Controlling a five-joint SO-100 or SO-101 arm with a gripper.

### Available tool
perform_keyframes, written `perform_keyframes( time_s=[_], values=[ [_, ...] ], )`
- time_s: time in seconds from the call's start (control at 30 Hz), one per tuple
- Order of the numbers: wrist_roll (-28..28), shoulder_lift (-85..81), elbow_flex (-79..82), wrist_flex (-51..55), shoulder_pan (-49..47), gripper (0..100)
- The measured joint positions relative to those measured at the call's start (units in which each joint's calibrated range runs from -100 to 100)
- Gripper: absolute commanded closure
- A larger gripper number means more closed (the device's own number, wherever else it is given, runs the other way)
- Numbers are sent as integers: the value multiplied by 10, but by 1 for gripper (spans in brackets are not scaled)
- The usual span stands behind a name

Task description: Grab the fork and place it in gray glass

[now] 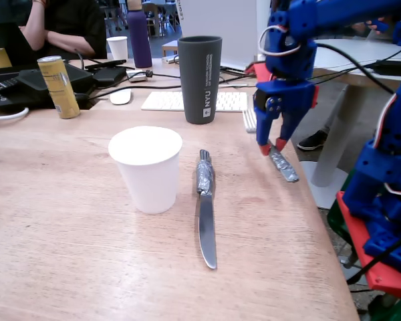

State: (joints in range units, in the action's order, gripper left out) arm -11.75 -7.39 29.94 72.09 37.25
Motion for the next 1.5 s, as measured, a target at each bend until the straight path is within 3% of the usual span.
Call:
perform_keyframes(
  time_s=[0.23, 0.53, 0.9, 1.2, 1.5],
  values=[
    [0, -125, 1, 9, 1, 100],
    [70, -250, 2, 10, 2, 100],
    [80, -326, 2, 1, -1, 100],
    [101, -282, 0, -231, 8, 100],
    [126, -177, -150, -330, 8, 100]
  ],
)
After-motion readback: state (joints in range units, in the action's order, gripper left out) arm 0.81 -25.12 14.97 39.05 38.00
